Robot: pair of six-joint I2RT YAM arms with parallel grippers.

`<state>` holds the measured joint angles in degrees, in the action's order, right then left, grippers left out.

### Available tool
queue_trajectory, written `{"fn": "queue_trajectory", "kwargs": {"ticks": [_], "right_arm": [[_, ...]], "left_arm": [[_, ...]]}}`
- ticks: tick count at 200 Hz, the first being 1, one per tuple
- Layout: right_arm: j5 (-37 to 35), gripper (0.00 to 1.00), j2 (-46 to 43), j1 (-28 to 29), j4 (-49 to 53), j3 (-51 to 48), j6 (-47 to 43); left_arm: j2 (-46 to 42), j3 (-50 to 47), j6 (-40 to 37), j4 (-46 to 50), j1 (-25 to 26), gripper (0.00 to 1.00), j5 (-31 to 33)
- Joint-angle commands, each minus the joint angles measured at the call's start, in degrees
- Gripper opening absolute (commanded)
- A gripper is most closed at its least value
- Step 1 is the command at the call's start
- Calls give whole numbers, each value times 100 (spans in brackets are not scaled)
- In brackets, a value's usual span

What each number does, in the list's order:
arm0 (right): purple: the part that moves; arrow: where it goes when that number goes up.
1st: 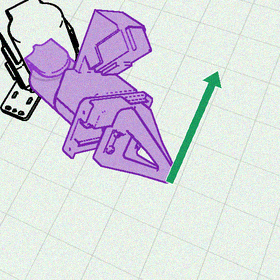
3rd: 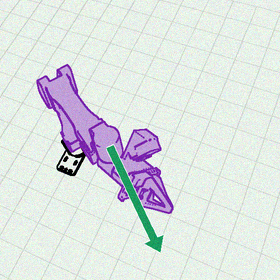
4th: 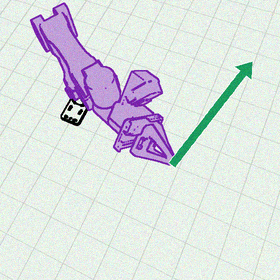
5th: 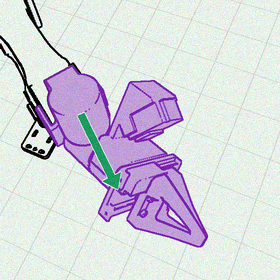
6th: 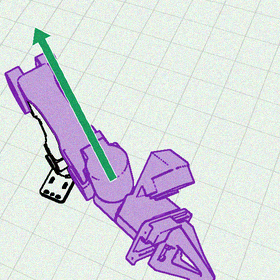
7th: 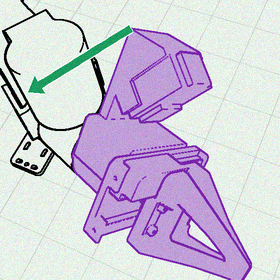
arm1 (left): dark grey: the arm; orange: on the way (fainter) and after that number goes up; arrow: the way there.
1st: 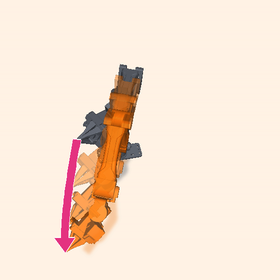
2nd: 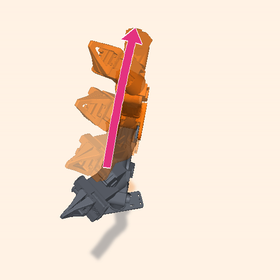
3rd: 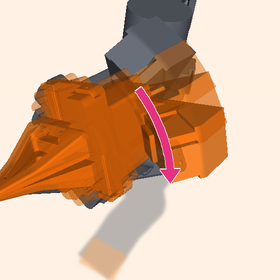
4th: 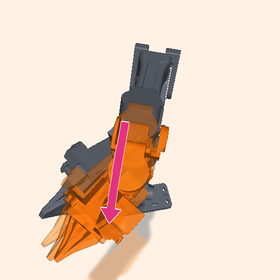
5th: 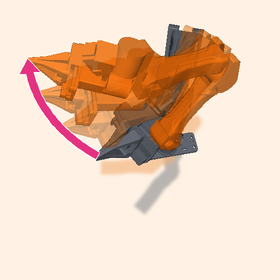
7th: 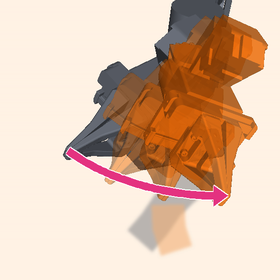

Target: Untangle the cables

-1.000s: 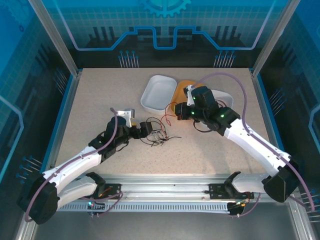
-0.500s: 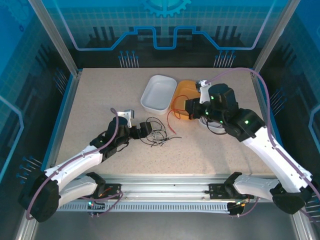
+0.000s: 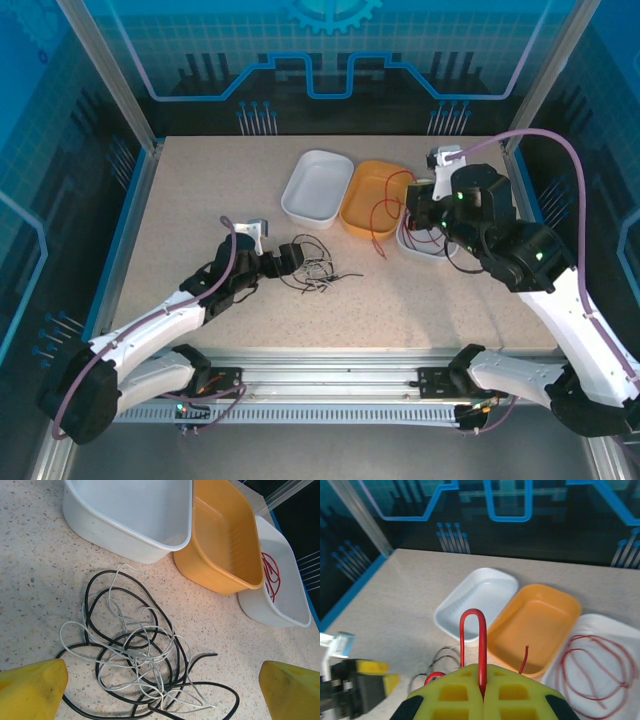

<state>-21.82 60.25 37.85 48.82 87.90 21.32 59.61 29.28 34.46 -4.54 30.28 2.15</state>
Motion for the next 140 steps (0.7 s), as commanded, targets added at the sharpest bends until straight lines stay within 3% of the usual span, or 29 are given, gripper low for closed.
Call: {"fn": "queue_trajectory", "kwargs": {"ticks": [1, 71, 140], "right_arm": [[-866, 0, -18, -61, 207, 247, -365], [-1683, 0, 178, -559, -229, 203, -1185], [-851, 0, 604, -1479, -1167, -238, -2009]], "left_arm": [[-18, -78, 102, -12, 10, 99, -26], [-24, -133, 184, -81, 9, 99, -125], [127, -29, 273, -118, 13, 99, -296]]}}
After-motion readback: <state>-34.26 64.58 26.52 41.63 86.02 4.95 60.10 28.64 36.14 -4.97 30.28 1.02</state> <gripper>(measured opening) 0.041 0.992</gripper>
